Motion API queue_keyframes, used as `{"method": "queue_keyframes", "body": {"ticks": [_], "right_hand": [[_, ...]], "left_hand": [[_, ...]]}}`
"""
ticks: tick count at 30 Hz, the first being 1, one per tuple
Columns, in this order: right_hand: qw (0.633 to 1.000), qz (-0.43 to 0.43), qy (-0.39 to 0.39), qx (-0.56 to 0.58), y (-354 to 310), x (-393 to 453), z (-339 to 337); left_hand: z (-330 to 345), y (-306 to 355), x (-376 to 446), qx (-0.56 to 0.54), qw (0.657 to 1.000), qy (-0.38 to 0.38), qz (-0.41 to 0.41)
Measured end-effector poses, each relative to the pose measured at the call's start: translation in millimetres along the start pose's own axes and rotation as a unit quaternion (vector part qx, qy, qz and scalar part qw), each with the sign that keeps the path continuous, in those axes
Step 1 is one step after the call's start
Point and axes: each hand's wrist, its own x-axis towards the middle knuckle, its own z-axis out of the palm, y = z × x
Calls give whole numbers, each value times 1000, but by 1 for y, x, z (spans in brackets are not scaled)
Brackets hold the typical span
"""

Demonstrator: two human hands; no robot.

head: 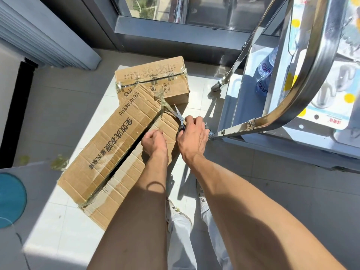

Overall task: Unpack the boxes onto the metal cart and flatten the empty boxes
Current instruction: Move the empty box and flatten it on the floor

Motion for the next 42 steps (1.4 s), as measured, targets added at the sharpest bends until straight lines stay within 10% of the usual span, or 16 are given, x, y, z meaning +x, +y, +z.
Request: {"method": "queue_keyframes", "body": {"ticks": [14,42], "right_hand": [[989,-123,30,-80,-18,39,1],[996,-93,3,5,-29,51,30]], "left_hand": [[-8,-11,11,334,919,43,205],[-21,-13,39,426,865,61,258]]}}
